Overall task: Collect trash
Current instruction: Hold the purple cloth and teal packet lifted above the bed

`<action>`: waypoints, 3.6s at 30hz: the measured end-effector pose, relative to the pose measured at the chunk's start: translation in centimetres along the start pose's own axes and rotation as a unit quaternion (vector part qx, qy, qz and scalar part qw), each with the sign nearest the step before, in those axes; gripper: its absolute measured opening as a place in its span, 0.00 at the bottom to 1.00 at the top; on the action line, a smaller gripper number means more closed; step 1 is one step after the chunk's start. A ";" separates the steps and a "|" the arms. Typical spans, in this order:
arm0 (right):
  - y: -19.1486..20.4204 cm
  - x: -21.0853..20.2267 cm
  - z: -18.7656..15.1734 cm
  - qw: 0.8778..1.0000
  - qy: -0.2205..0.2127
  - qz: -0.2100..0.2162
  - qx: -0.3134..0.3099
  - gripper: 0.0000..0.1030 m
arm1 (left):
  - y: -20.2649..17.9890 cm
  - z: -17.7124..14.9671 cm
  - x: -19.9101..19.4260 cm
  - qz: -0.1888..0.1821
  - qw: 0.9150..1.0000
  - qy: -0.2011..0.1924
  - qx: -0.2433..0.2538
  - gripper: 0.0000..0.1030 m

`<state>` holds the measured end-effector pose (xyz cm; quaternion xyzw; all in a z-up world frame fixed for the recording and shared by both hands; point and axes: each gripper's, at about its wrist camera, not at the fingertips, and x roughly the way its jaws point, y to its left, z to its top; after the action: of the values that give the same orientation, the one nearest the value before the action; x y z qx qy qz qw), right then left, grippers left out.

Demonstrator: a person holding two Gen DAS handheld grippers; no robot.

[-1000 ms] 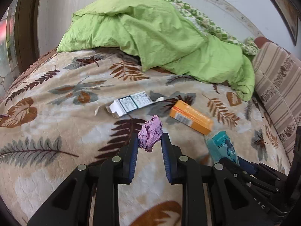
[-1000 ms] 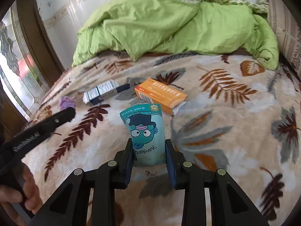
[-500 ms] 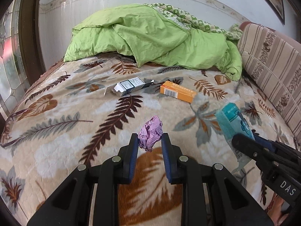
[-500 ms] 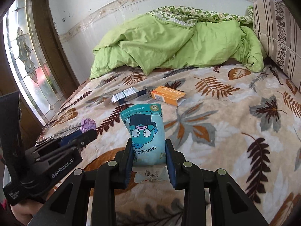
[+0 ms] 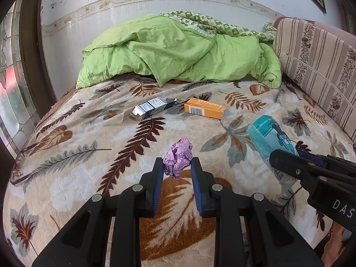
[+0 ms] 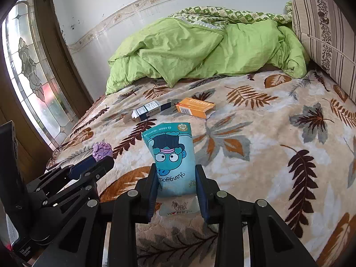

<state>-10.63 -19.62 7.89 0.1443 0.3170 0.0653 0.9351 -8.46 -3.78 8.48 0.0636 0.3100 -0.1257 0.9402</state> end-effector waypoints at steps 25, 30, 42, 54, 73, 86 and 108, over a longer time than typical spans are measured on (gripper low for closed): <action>0.3 0.3 -0.1 1.000 0.003 0.002 -0.003 0.32 | 0.6 0.0 0.6 0.004 1.000 0.004 -0.004 0.23; 0.4 0.3 -0.1 1.000 0.003 0.003 0.000 0.32 | 0.5 0.0 0.6 0.004 1.000 0.004 -0.004 0.23; 0.2 0.3 -0.1 1.000 0.003 0.004 -0.001 0.32 | 0.6 0.0 0.7 0.004 1.000 0.004 -0.004 0.23; 0.2 0.3 -0.1 1.000 0.004 0.005 0.000 0.32 | 0.4 0.0 0.7 0.005 1.000 0.005 -0.004 0.23; 0.3 0.3 -0.1 1.000 0.003 0.006 0.001 0.32 | 0.4 0.0 0.8 0.005 1.000 0.007 -0.002 0.23; 0.3 0.3 -0.1 1.000 0.003 0.006 0.001 0.32 | 0.2 0.0 0.7 0.005 1.000 0.008 -0.002 0.23; 0.3 0.3 -0.1 1.000 0.002 0.007 0.002 0.32 | 0.1 0.1 0.7 0.006 1.000 0.009 -0.001 0.23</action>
<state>-10.48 -19.30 7.78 0.1480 0.3179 0.0716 0.9338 -7.82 -3.83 8.14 0.0652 0.3178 -0.1195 0.9383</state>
